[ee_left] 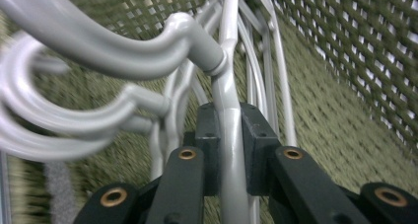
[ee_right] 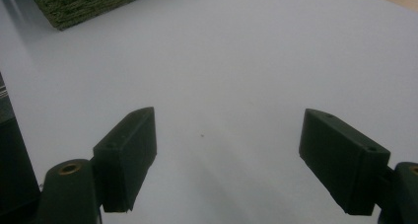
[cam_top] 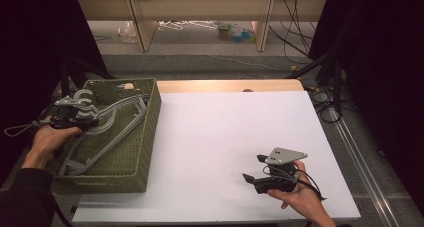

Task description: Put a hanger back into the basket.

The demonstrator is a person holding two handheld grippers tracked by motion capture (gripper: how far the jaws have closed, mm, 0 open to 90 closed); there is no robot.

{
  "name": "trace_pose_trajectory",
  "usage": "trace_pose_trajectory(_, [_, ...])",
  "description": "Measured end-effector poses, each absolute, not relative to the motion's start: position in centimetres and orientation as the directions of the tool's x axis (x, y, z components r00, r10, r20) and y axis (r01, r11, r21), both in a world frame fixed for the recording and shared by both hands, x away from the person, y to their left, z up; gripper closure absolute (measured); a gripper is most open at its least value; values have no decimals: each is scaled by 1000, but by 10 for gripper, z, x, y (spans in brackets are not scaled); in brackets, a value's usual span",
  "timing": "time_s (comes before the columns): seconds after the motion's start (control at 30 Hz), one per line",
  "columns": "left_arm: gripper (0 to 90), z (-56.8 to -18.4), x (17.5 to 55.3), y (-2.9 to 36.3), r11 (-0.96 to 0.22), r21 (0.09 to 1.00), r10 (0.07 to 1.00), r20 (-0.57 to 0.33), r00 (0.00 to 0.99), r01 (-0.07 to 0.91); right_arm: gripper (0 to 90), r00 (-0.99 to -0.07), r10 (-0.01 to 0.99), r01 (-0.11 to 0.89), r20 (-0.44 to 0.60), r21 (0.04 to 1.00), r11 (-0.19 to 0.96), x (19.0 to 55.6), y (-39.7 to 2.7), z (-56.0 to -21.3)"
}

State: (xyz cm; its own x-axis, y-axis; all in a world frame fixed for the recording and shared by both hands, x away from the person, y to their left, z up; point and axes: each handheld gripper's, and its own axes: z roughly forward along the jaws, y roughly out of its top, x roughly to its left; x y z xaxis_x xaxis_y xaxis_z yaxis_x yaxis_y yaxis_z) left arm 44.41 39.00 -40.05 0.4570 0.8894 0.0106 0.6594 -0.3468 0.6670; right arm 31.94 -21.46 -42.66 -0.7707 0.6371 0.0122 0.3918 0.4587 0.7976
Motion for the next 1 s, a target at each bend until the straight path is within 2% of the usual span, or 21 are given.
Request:
trace_pose_trajectory(0.2, [754,-403,443,390,-344,657,887,-5,461,670,231,-771,637,396,12,793,464,320,-215,-428])
trace_pose_trajectory(0.27, [670,-398,440,391,-319,678,902,3,432,663,232,-769,639,399,16,792,462,320,-214,-428])
trace_pose_trajectory(0.33, [638,-390,436,390,-250,733,922,-18,386,632,232,-770,638,404,22,790,462,320,-214,-428])
trace_pose_trajectory(0.37, [593,-388,434,390,-242,740,925,-20,380,628,232,-769,638,407,24,789,461,320,-214,-429])
trace_pose_trajectory(0.4, [558,-382,431,392,-271,733,919,3,395,624,232,-769,639,404,20,791,460,320,-214,-429])
trace_pose_trajectory(0.5, [477,-375,422,386,-232,763,922,-25,386,604,236,-772,635,396,15,793,463,321,-213,-430])
trace_pose_trajectory(0.6, [416,-368,411,382,-258,774,911,-4,412,579,236,-770,638,396,16,796,458,320,-213,-429])
trace_pose_trajectory(0.63, [404,-366,406,379,-209,802,920,-33,391,560,236,-769,639,396,16,796,457,320,-213,-429])
trace_pose_trajectory(0.83, [358,-352,382,376,-145,841,941,-46,336,521,235,-769,639,397,14,794,460,320,-212,-430])
trace_pose_trajectory(1.0, [342,-346,364,368,-87,876,923,-109,370,475,235,-768,640,396,13,796,458,320,-211,-431])
